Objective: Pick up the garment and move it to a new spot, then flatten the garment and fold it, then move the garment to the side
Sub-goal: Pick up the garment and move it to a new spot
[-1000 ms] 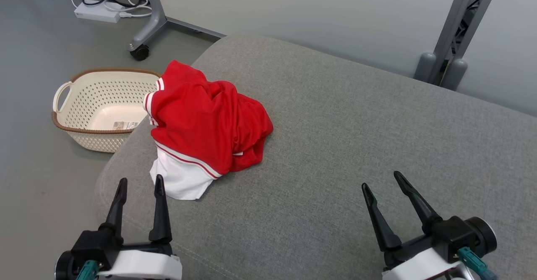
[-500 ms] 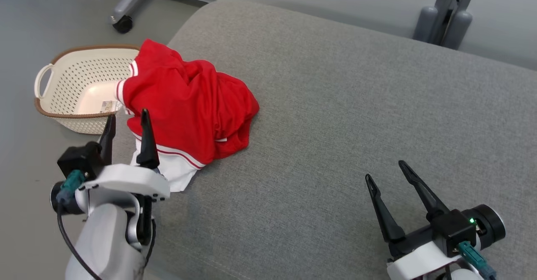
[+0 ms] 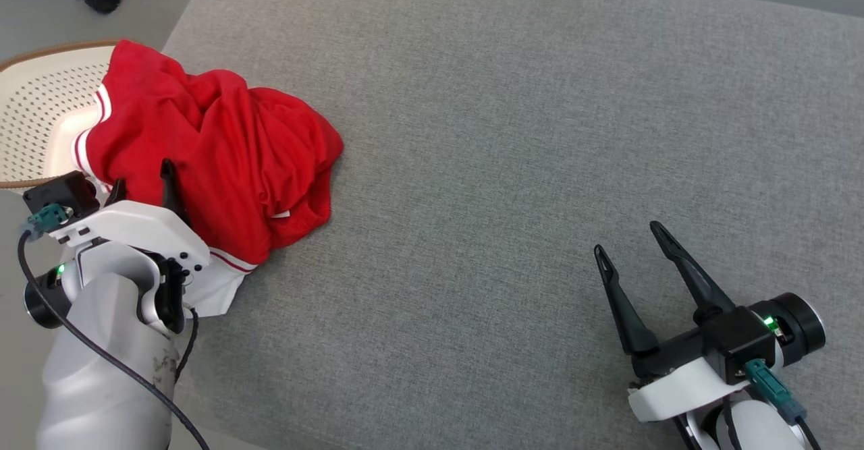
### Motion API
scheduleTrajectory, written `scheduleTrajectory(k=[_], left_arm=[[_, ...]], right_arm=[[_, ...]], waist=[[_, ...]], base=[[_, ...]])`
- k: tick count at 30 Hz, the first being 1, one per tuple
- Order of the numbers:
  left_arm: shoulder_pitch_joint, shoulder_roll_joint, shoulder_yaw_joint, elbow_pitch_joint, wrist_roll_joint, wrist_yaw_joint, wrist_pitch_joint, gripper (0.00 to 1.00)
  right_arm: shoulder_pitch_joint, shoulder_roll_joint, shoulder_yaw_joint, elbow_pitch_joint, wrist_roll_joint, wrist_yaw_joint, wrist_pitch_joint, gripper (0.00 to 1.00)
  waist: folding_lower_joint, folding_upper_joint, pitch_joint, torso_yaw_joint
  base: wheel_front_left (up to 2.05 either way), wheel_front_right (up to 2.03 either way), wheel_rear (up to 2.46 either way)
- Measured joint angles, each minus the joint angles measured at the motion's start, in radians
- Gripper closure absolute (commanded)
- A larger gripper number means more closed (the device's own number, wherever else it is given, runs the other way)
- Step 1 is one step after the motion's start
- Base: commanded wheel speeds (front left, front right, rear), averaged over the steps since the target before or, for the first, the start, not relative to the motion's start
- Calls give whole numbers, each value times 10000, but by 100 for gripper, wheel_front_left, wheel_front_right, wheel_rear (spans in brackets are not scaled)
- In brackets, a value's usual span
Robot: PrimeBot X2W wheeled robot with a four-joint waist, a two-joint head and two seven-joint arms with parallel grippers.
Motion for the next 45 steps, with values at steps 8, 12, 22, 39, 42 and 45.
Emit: scheduleTrajectory(k=[8, 12, 22, 39, 42, 45], left_arm=[[-500, 236, -59, 1170, -209, -552, 472, 100], [-642, 282, 6, 1310, -318, -708, -194, 100], [-713, 495, 351, 44, -487, -1143, -1290, 100], [358, 399, 389, -5175, -1373, -1726, -67, 100], [533, 316, 219, -6008, -1413, -1620, 387, 100], [695, 155, -59, -6615, -1436, -1534, 819, 100]], right_arm=[[-198, 23, -82, -31, -23, 0, 0, 0], [-267, 67, -81, -15, -21, 0, 0, 0], [-221, 196, 52, 71, 326, 0, 0, 0], [281, 245, 159, -73, 1348, 0, -2, 0], [386, 245, 132, -102, 1434, 2, 0, 0], [445, 245, 100, -136, 1490, 0, 0, 0]], waist=[[0, 0, 315, -305], [0, 0, 308, -360], [0, 0, -492, -571], [0, 0, -2306, -2043], [0, 0, -2491, -2540], [0, 1, -2626, -3064]], base=[[0, 0, 0], [0, 0, 0], [0, 0, 0], [0, 0, 0], [0, 0, 0], [0, 0, 0]])
